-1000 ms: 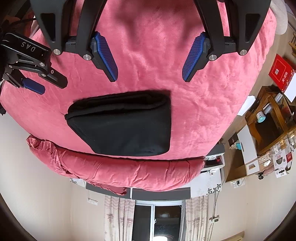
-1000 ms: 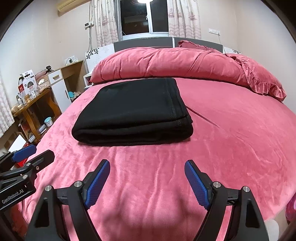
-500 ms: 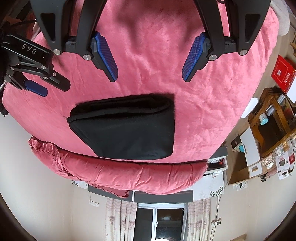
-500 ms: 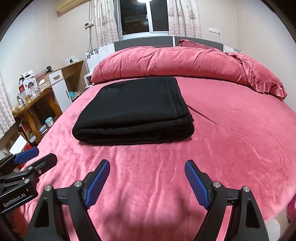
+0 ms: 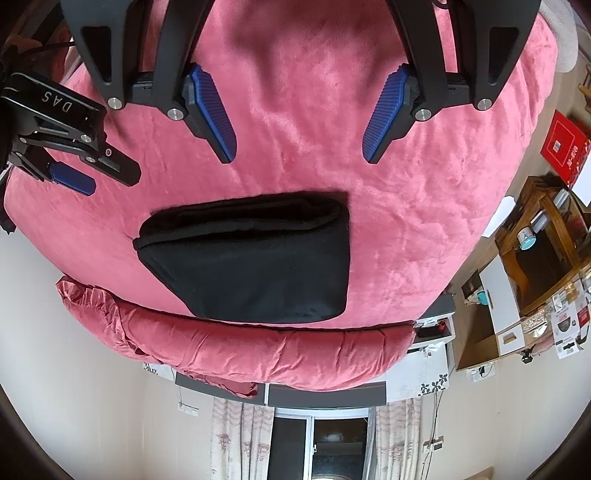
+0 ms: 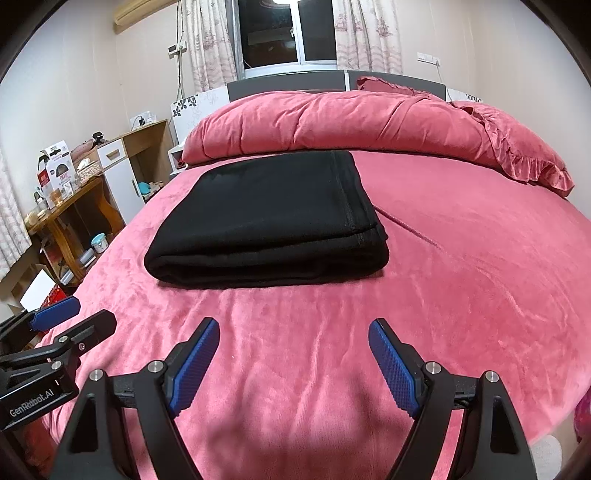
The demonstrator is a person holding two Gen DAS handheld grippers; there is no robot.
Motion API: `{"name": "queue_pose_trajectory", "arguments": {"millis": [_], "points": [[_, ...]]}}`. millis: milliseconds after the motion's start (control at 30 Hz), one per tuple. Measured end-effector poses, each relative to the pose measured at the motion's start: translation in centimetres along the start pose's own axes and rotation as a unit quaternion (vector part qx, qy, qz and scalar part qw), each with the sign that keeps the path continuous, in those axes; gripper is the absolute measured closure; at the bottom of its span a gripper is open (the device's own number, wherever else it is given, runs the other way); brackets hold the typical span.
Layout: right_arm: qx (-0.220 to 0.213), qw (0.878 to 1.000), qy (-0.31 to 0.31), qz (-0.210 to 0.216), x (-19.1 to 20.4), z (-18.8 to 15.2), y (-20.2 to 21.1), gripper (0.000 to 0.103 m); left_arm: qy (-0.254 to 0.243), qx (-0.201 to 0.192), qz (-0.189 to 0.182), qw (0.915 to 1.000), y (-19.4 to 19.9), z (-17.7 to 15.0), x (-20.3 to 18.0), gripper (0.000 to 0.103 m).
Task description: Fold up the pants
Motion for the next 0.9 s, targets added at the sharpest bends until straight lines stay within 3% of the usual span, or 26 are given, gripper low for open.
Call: {"name": "queue_pose_trajectory", "arguments": {"millis": [900], "points": [[0.017,1.000,-0.003,0.002,-0.05,-0.34,-0.75,0.020,0.005,0.012,0.001,0.9999,-0.48,-0.36,0.32,0.031]]}}
Point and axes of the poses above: each gripper's, at about its wrist camera, not at the fingertips, and y roughly against the way its jaws point, x to its left, z to its top, the point moved 2 cm from there along -y, roughly the way its jaws point, and after that the axes turned 13 degrees about -z, right-handed, at the moved point
